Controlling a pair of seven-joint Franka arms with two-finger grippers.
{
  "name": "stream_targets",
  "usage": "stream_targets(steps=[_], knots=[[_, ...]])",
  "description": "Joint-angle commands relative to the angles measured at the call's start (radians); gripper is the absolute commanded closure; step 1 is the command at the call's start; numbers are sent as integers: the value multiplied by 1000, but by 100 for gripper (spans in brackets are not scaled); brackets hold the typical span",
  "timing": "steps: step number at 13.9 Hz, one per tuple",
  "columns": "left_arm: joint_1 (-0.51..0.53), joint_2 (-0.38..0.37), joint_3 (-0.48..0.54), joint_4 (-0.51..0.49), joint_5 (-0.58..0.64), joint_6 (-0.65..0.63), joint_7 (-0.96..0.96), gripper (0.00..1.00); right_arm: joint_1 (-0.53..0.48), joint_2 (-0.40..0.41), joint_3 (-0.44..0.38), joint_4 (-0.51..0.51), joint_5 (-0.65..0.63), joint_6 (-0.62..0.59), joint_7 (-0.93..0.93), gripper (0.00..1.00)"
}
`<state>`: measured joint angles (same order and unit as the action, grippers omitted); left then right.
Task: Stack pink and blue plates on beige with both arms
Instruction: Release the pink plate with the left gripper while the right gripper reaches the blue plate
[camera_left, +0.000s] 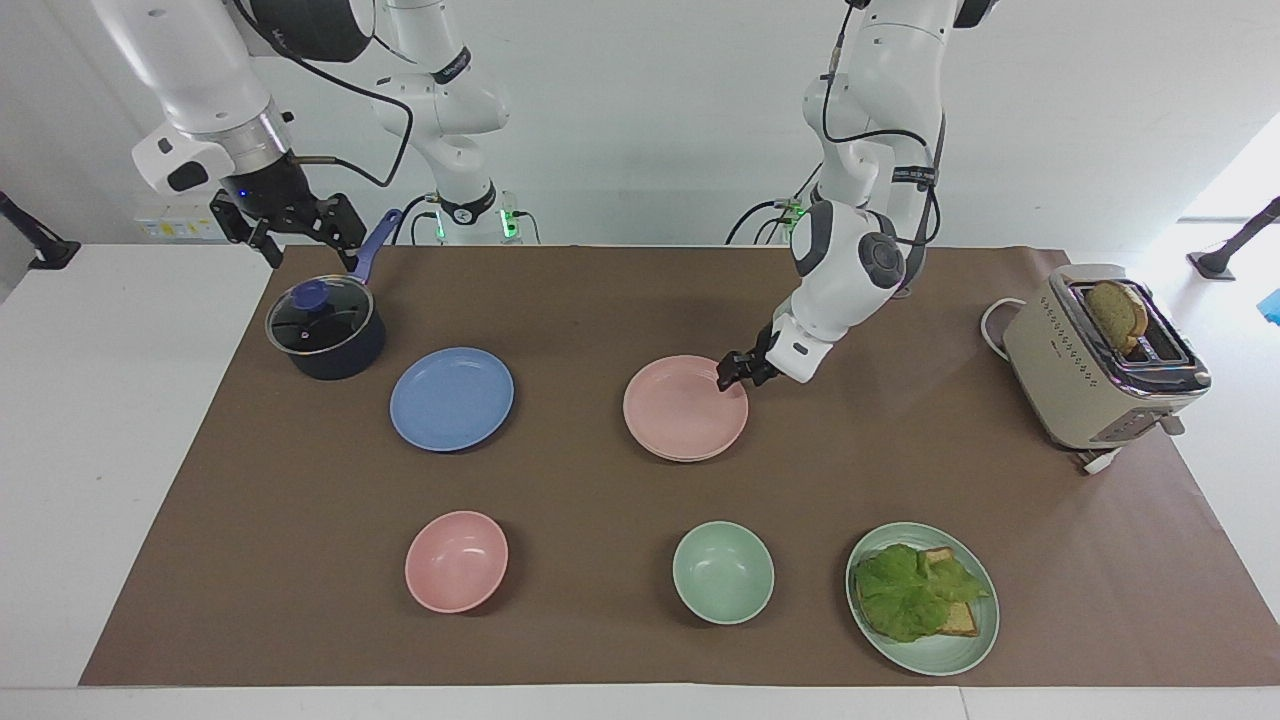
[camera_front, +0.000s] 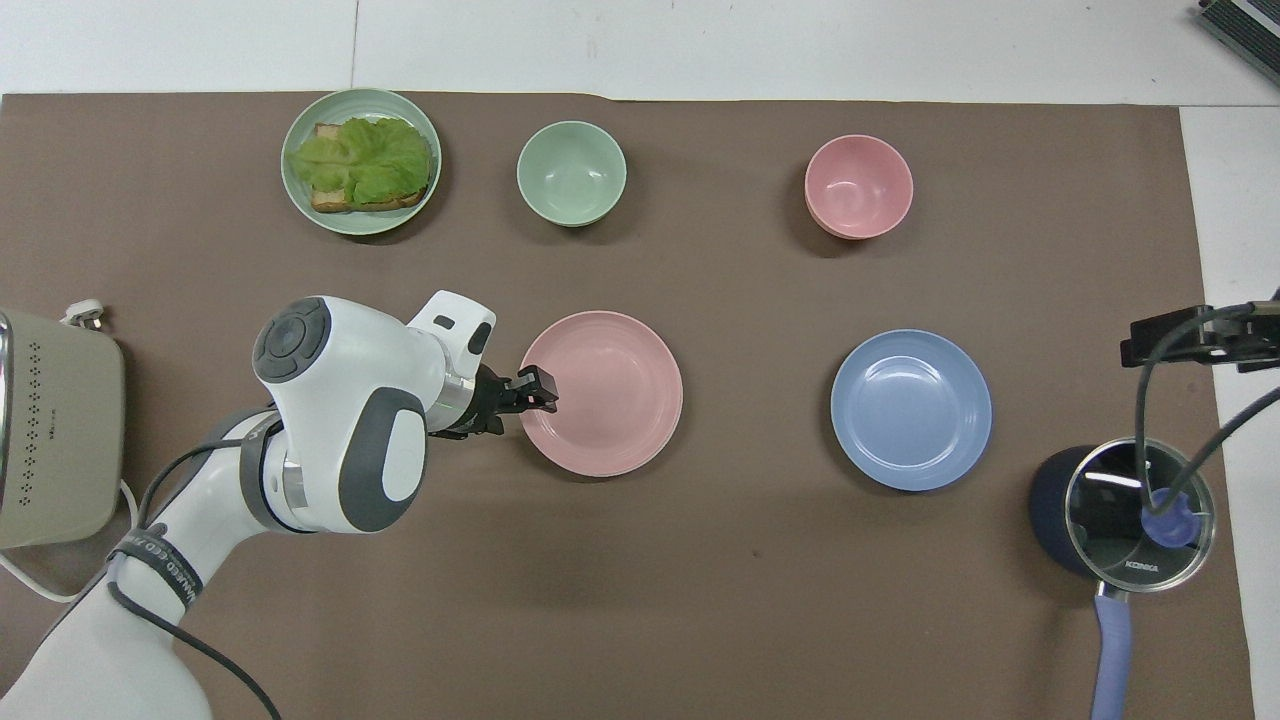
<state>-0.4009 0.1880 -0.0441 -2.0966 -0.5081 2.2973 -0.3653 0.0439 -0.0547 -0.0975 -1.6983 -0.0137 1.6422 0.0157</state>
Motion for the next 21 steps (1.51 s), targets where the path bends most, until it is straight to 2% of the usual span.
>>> stream_targets(steps=[1,3,7,9,11,14,16,18,21], knots=[[46,-19,18,67,35,-93,6,0,-12,-19,7,-124,18,94,-2,0],[91,-28,18,151,132,-163,6,0,-12,-13,7,-196,18,178,-2,0],[221,-62,18,330,255,-431,17,0,-12,47,7,-323,18,341,-8,0],[282,-64,18,392,334,-524,124,0,-6,62,7,-383,20,431,-5,0],[339,-81,20,420,351,-567,196,0,-16,113,7,-408,21,485,-11,0],[368,-104,26,472,494,-617,232,0,-18,162,7,-483,52,622,-26,0],[379,-119,27,492,500,-660,337,0,-18,191,7,-518,73,683,-46,0],[395,-151,26,494,502,-671,344,0,-32,226,7,-523,95,718,-100,0],[383,-174,23,484,502,-676,342,0,-44,234,7,-523,130,725,-145,0]])
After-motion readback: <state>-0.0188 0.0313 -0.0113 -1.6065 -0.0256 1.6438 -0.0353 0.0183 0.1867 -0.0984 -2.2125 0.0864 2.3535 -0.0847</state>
